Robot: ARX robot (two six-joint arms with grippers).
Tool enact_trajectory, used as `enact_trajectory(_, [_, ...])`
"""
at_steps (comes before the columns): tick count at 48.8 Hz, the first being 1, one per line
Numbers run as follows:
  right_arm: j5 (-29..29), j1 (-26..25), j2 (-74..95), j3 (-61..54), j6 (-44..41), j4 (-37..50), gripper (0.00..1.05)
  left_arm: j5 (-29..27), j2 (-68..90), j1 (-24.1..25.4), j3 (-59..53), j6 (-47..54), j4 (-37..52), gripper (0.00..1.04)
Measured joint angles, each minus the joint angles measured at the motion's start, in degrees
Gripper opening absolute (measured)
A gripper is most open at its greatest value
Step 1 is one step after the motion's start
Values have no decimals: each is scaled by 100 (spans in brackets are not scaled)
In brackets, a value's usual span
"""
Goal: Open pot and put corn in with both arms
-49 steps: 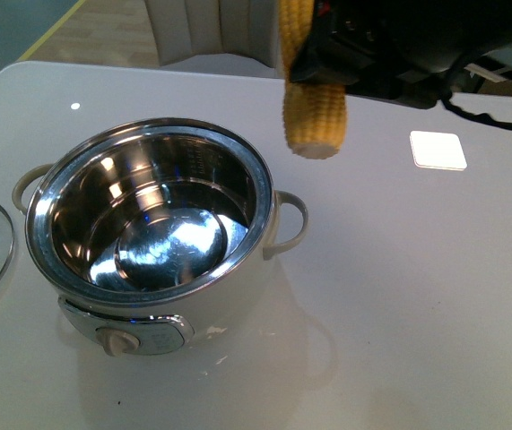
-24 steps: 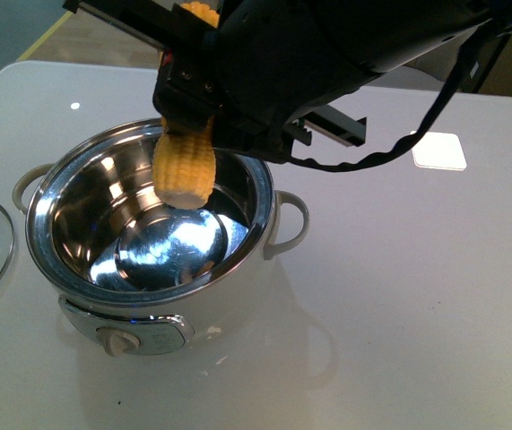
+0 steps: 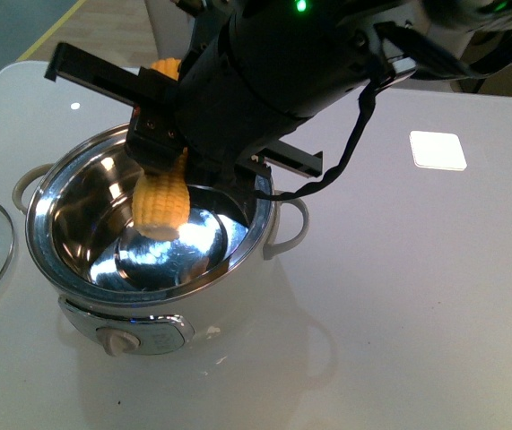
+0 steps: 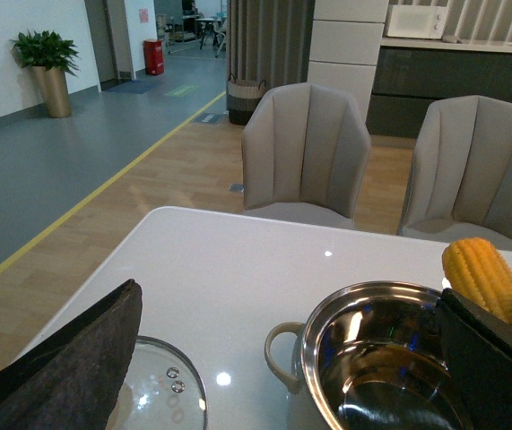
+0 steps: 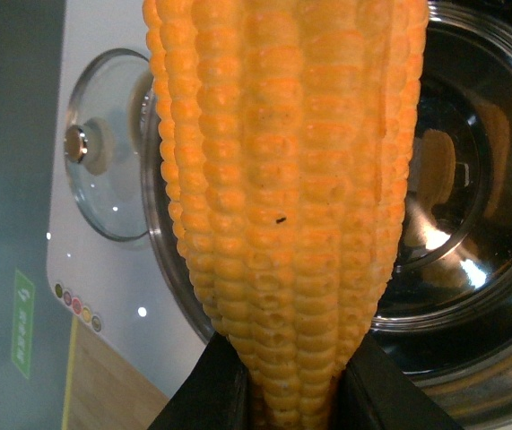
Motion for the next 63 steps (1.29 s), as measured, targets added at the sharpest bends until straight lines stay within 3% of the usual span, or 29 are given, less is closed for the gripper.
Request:
enact_trajectory(20, [13, -107, 717, 719, -17, -348, 15, 0, 0, 0, 0, 0, 0, 98])
enact_trajectory(27, [92, -59, 846, 691, -44, -398, 46, 0, 0, 0, 0, 0, 0, 98])
enact_trajectory(32, [94, -55, 846, 662, -59, -387, 60, 0, 0, 0, 0, 0, 0, 98])
enact_trajectory(40, [94, -63, 839, 527, -61, -348, 91, 0, 0, 0, 0, 0, 0, 98])
enact_trajectory(43, [94, -85, 796, 457, -59, -345, 97, 0, 0, 0, 0, 0, 0, 98])
enact_trajectory(51, [111, -354, 243, 81, -63, -195, 96, 0, 0, 0, 0, 0, 2, 98])
enact_trajectory(57, [619, -844, -728, -595, -328, 173, 96, 0, 0, 0, 0, 0, 2, 98])
enact_trajectory(63, [745, -1436, -1941, -1635, -634, 588, 96, 0, 0, 0, 0, 0, 0, 98])
